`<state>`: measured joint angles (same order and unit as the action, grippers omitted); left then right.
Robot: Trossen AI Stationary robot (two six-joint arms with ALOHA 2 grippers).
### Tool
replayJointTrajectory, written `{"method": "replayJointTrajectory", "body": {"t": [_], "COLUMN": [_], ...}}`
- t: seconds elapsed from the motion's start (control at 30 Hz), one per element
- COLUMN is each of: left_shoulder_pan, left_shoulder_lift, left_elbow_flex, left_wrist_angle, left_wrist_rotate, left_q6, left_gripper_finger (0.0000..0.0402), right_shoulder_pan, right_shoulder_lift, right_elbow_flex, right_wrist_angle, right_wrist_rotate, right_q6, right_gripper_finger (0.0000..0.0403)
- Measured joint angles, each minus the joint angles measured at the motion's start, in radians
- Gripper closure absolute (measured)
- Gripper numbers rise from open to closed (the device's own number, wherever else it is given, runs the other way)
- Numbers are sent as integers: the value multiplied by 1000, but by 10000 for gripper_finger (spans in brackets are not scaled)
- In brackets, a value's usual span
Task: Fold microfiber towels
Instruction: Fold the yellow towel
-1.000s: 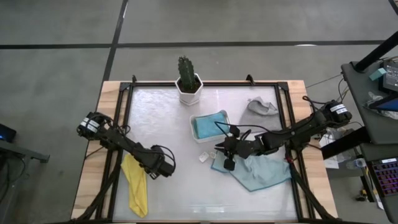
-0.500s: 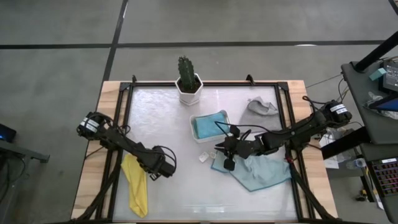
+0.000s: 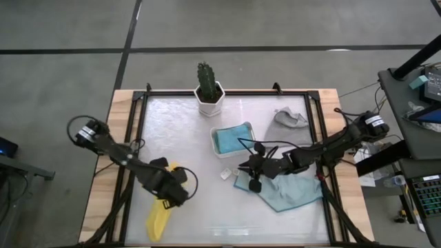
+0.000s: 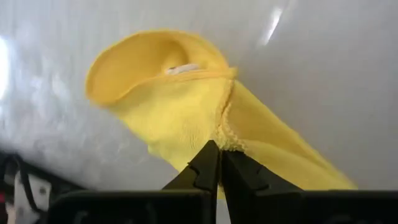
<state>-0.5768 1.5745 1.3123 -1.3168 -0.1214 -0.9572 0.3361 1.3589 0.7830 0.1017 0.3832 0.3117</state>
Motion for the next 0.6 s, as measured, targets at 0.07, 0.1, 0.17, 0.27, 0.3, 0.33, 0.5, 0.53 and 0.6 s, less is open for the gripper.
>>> {"method": "replayJointTrajectory", "body": {"t": [0.07, 0.1, 0.17, 0.27, 0.3, 0.33, 0.5, 0.53, 0.6], "left_shoulder_pan": [-9, -9, -7, -8, -8, -9, -8, -7, -7], "left_shoulder_lift": [-28, -41, -65, -86, -87, -89, -93, -93, -91], "left_elbow_flex": [43, 62, 100, 150, 164, 179, 206, 206, 205], "left_wrist_angle": [-9, -14, -21, -20, -19, -18, 36, 49, 79], "left_wrist_rotate": [-41, -67, -118, -196, -223, -250, -388, -397, -420], "left_q6": [-25, -46, -78, -76, -76, -77, -82, -83, -82], "left_gripper_finger": [401, 401, 401, 401, 401, 401, 401, 401, 401], "right_shoulder_pan": [0, 0, 0, 0, 0, 1, 19, 23, 31], "right_shoulder_lift": [13, 22, 41, 72, 83, 94, 169, 185, 214], "right_elbow_flex": [0, 0, 0, 0, 1, 4, 38, 52, 92], "right_wrist_angle": [19, 37, 78, 154, 180, 205, 365, 385, 412], "right_wrist_rotate": [-15, -30, -53, -92, -103, -105, -107, -107, -106], "right_q6": [15, 23, 29, 27, 22, 18, -43, -61, -113], "right_gripper_finger": [356, 351, 341, 323, 317, 310, 287, 282, 272]}}
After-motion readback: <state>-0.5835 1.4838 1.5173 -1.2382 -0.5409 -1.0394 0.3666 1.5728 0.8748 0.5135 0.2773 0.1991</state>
